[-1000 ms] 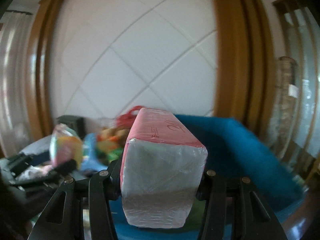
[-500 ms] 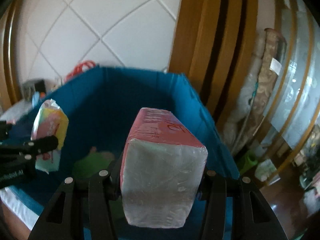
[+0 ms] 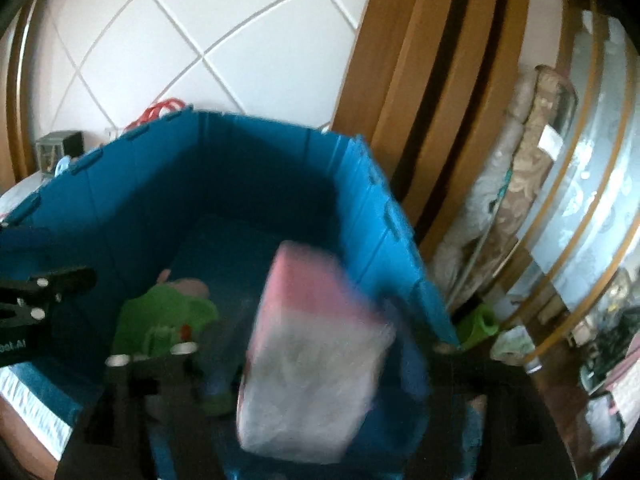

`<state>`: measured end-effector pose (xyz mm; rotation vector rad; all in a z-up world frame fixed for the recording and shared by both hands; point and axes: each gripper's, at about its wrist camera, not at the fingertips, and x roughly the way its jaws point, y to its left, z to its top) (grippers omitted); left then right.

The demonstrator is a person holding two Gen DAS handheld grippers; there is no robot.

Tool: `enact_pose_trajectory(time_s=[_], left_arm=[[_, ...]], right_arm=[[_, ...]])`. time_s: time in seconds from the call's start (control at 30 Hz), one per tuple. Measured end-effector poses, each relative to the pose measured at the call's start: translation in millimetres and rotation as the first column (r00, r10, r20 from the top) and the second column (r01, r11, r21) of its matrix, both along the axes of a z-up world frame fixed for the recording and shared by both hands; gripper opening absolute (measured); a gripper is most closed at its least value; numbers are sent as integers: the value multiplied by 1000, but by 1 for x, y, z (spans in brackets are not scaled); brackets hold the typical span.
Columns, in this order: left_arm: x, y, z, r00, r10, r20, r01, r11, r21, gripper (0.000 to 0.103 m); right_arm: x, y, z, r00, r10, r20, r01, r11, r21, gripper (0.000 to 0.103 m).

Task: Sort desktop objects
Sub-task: 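Open both tools to drop the Kotex pack and tissue block into the bin, then move both tools back over the pile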

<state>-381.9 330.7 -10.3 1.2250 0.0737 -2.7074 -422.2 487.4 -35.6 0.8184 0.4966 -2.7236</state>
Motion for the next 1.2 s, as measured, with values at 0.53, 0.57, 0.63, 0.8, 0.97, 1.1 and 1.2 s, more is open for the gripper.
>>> enact_pose_trajectory(time_s=[0.53, 0.57, 0.63, 0.8, 0.97, 1.1, 1.2], left_arm=[[56, -29, 29, 985, 52, -166, -45, 998, 50, 68], [59, -31, 29, 983, 59, -172, -53, 998, 43, 68], [67, -33, 31, 980, 68, -185, -64, 998, 25, 68], [86, -44, 31, 977, 60, -206, -59, 998, 11, 68], [122, -72, 30, 965, 102, -240, -105, 995, 2, 68], [151, -114, 19, 961, 181, -209, -188, 982, -12, 68], [170, -148, 9, 951, 251, -181, -256, 967, -7, 68]], right_arm=[[47, 0, 30, 995, 30, -93, -39, 994, -99, 103], [51, -1, 31, 995, 36, -95, -46, 993, -105, 103], [57, -4, 34, 994, 47, -101, -59, 991, -117, 103], [74, -14, 37, 991, 78, -112, -95, 984, -154, 103], [95, -29, 38, 982, 152, -112, -174, 959, -224, 103], [113, -55, 38, 963, 237, -130, -264, 931, -252, 103], [125, -82, 35, 949, 293, -119, -314, 914, -255, 103]])
